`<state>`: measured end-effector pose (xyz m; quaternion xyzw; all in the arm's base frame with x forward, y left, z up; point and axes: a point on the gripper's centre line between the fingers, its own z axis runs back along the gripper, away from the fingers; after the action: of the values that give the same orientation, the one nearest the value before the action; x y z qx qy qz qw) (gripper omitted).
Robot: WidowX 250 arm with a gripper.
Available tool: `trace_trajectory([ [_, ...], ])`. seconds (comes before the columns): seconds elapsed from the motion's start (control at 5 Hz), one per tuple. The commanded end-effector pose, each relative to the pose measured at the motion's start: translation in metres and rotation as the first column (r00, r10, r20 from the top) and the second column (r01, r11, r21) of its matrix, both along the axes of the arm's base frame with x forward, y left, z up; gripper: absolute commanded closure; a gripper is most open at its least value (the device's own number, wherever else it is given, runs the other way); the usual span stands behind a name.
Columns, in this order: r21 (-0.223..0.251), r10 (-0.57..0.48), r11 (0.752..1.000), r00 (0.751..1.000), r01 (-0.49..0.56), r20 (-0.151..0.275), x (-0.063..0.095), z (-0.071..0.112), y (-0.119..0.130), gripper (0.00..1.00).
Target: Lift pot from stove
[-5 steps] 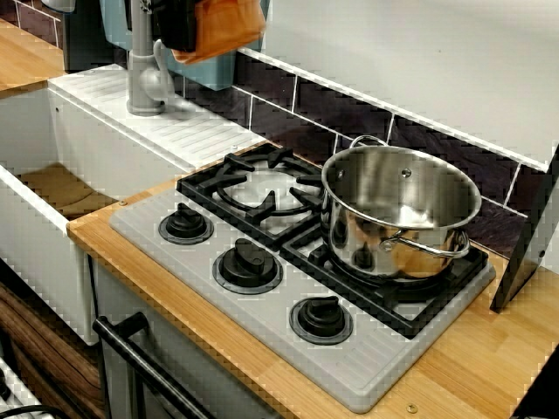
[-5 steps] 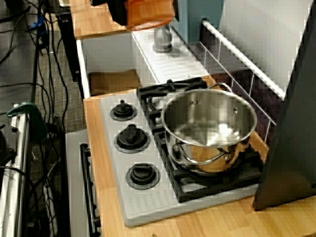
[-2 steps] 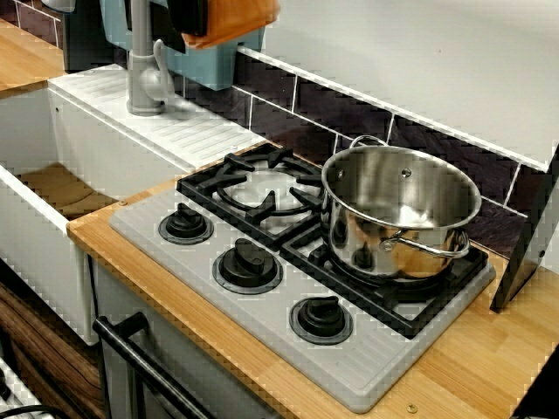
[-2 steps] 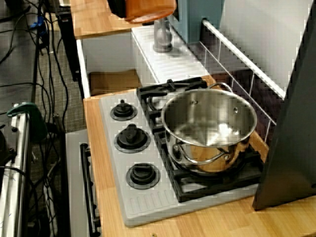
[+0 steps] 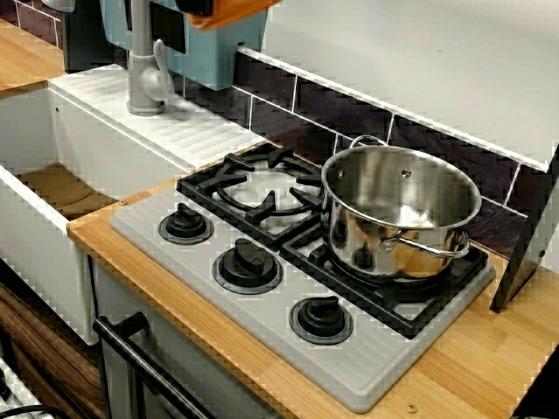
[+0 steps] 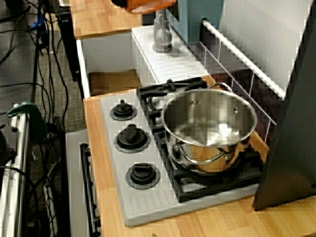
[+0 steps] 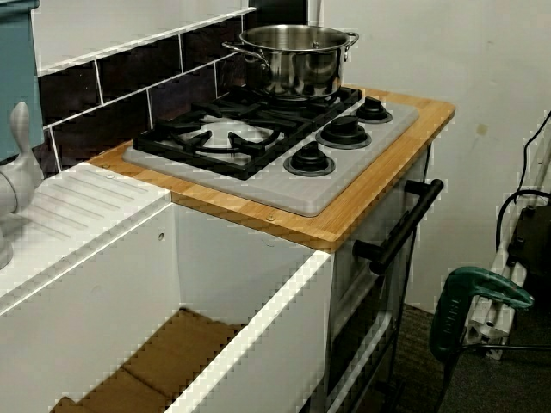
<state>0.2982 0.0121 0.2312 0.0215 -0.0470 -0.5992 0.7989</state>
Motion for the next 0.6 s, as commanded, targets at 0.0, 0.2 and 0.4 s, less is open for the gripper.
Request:
trace_trajectory([
  [0.0, 0.001, -0.012, 1.0, 0.998, 0.012, 0.068, -0.001, 0.027, -0.004, 1.0],
  [0.2, 0.007, -0.01, 1.0, 0.998, 0.01, 0.066, -0.0011, 0.0269, -0.0054, 1.0],
  [0.4, 0.005, -0.009, 1.0, 0.998, 0.009, 0.061, -0.0017, 0.0273, -0.0056, 1.0],
])
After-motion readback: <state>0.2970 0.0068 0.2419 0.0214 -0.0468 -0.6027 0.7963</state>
